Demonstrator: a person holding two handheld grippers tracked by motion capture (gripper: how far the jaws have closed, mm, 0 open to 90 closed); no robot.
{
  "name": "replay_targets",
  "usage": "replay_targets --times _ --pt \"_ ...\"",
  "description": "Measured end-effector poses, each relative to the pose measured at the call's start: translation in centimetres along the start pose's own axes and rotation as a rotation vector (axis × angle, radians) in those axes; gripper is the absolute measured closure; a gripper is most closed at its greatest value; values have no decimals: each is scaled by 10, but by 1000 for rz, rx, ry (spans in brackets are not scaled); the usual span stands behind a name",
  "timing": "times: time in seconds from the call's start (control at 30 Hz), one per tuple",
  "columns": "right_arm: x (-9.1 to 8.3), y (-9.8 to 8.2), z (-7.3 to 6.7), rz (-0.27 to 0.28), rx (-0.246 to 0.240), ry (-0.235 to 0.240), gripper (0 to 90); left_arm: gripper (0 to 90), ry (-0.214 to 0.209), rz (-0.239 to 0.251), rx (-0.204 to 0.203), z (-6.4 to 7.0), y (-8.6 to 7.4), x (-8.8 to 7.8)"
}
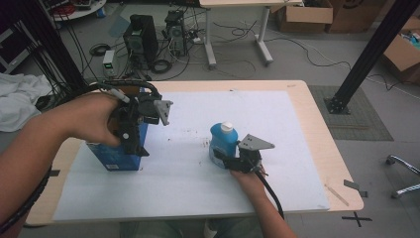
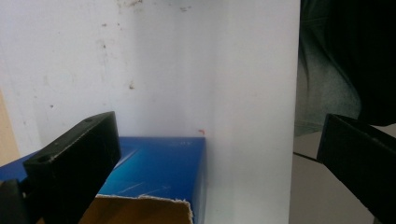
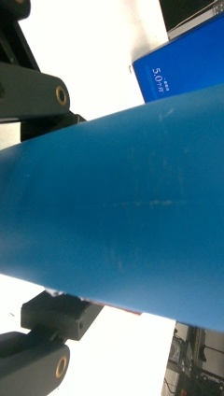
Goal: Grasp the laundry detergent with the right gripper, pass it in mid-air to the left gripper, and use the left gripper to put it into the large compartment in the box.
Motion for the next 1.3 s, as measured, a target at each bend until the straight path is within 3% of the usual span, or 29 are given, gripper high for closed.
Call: replay_targets --times 0.1,0.27,0.37,0.53,0.67,0.73,0.77,0.8,0.87,0.97,1.1,1.3 --pt "0 -1 -2 -6 -3 14 406 1 0 0 4 -1 0 1" --pt "-1 0 -3 -3 -30 -17 434 1 -9 1 4 0 3 3" --pt "-2 2 -1 -11 -11 -13 445 1 -10 3 13 1 5 3" --pt "-5 6 -2 -45 -4 22 453 1 -9 6 18 1 7 1" --pt "-17 24 -17 -59 -85 95 456 1 -15 5 24 -1 10 1" --pt "-19 27 -19 -62 -98 106 457 1 -19 2 26 -2 12 1" --pt "-25 35 -28 -75 -122 160 458 1 -24 -3 29 -3 14 1" --pt "-25 35 -28 -75 -122 160 458 1 -24 -3 29 -3 14 1" --pt "-32 43 -39 -93 -162 229 458 1 -24 -2 31 -4 17 1" --pt "-35 46 -46 -108 -189 267 459 1 -32 -5 35 -6 21 2" --pt "-37 44 -69 -150 -248 379 456 1 -43 -5 41 -7 27 5" --pt "-30 38 -85 -163 -260 445 456 1 -52 8 50 -7 38 11"
Point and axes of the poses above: each handheld gripper's, and its own axes: x roughly forward along the jaws, y roughly out of its top, z roughly to its right, the point moved 8 cm from there along x, roughly forward along the jaws, and after that the axes turned 13 degrees about x, right-handed, at the moved point
